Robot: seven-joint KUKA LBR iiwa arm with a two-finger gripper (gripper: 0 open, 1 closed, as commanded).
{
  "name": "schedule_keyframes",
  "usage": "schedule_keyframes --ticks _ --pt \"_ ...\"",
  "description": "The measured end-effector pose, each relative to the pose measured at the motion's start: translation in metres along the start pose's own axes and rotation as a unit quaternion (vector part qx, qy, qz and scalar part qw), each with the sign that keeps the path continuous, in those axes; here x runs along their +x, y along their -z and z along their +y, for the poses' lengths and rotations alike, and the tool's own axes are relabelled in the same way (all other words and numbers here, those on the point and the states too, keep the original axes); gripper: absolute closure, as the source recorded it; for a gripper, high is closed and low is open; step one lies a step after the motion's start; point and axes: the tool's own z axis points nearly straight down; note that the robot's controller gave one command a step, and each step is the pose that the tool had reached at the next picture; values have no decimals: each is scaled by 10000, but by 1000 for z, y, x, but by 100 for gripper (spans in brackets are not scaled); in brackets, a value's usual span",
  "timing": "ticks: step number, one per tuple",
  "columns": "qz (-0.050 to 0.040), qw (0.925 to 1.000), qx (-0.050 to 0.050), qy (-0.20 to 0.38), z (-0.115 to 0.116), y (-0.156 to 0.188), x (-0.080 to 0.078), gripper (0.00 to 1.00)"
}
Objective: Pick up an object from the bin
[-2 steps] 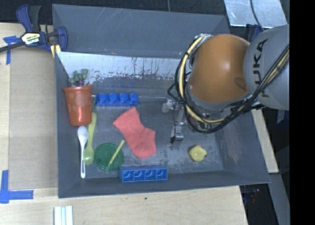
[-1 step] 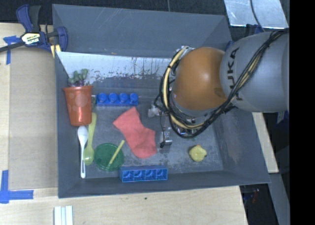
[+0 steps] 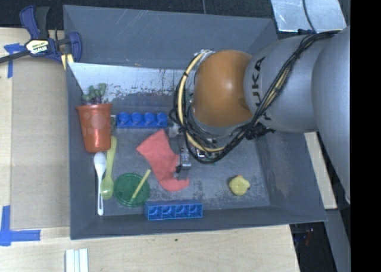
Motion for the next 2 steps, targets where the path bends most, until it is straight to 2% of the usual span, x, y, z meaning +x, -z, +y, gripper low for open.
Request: schedule_keyframes --ticks 1,2 --pt "-110 9998 -23 -175 31 11 -6 0" --pt "-96 9977 -30 -664 22 -12 5 100"
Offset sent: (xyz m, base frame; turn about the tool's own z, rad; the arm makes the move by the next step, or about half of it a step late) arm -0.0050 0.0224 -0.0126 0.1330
